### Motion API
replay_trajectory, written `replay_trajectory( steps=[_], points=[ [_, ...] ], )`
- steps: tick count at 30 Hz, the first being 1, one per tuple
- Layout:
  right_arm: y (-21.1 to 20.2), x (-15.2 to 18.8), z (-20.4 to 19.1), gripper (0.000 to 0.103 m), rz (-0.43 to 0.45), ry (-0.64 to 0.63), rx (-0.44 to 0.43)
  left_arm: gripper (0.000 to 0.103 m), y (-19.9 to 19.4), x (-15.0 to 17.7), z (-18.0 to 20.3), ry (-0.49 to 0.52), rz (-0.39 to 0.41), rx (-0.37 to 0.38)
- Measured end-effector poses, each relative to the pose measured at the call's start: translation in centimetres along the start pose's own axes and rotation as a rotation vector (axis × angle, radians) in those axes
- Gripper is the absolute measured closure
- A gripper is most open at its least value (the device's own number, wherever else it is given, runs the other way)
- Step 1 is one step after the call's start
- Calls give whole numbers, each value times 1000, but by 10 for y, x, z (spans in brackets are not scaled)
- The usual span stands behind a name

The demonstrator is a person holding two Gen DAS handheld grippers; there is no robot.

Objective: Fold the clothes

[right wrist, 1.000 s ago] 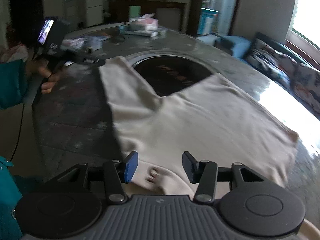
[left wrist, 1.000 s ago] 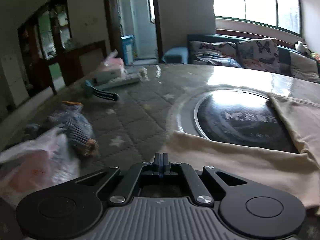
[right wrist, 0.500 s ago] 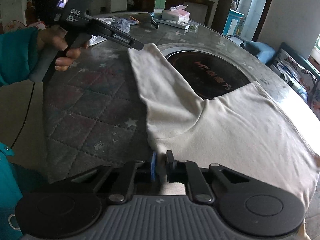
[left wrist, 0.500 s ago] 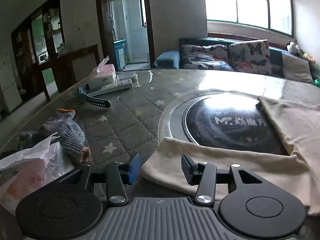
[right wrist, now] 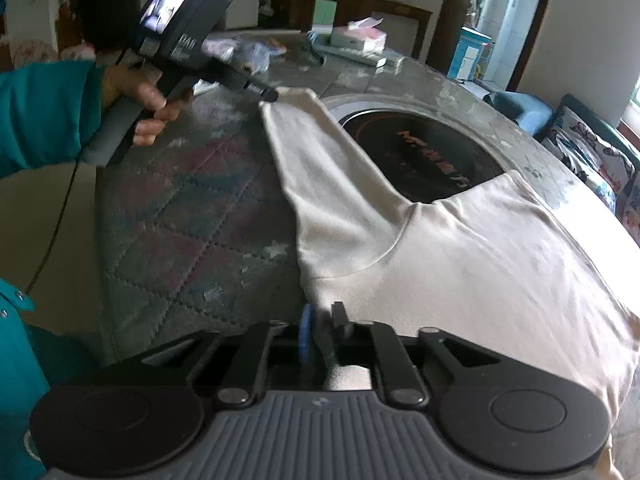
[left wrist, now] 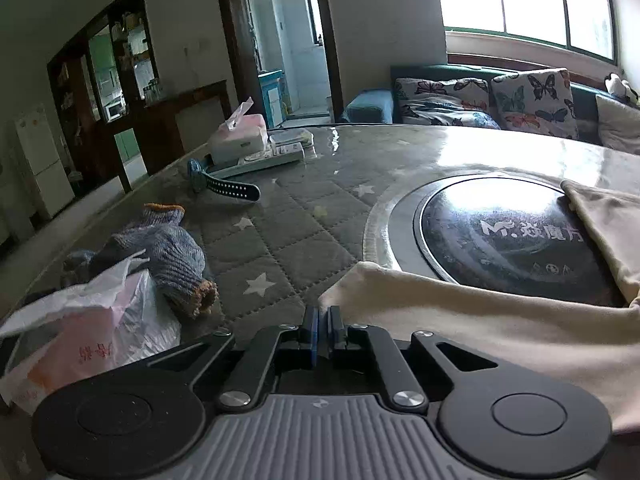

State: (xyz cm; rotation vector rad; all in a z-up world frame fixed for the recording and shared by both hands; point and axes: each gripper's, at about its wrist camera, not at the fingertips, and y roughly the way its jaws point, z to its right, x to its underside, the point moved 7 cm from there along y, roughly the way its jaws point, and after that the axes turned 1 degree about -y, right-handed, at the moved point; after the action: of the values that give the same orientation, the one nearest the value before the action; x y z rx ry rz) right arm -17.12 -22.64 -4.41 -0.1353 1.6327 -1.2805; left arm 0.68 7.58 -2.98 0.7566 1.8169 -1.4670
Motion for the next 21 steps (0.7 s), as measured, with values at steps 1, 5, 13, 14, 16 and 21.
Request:
replay_trajectory(
  steps=[1, 5, 13, 14, 16, 21],
  points=[
    [-1, 1, 2, 90, 2, 7, 0, 98, 0, -1, 0, 6, -1, 7],
    [-7, 3, 8, 88, 9, 36, -2, 94, -1, -3, 3, 13, -5, 12],
    [-36, 25, 36, 85, 32, 134, 73, 73, -28, -19, 18, 9, 34, 42],
    [-40, 28, 39, 85, 34, 147, 83, 72, -34, -23, 24, 15, 45, 57],
    [-48, 34, 47, 85, 40, 172, 103, 70, -45, -30, 43, 28, 58, 121],
    [-67, 49, 65, 85, 55, 235, 154, 58, -70, -35, 109, 100, 63, 310]
  ],
)
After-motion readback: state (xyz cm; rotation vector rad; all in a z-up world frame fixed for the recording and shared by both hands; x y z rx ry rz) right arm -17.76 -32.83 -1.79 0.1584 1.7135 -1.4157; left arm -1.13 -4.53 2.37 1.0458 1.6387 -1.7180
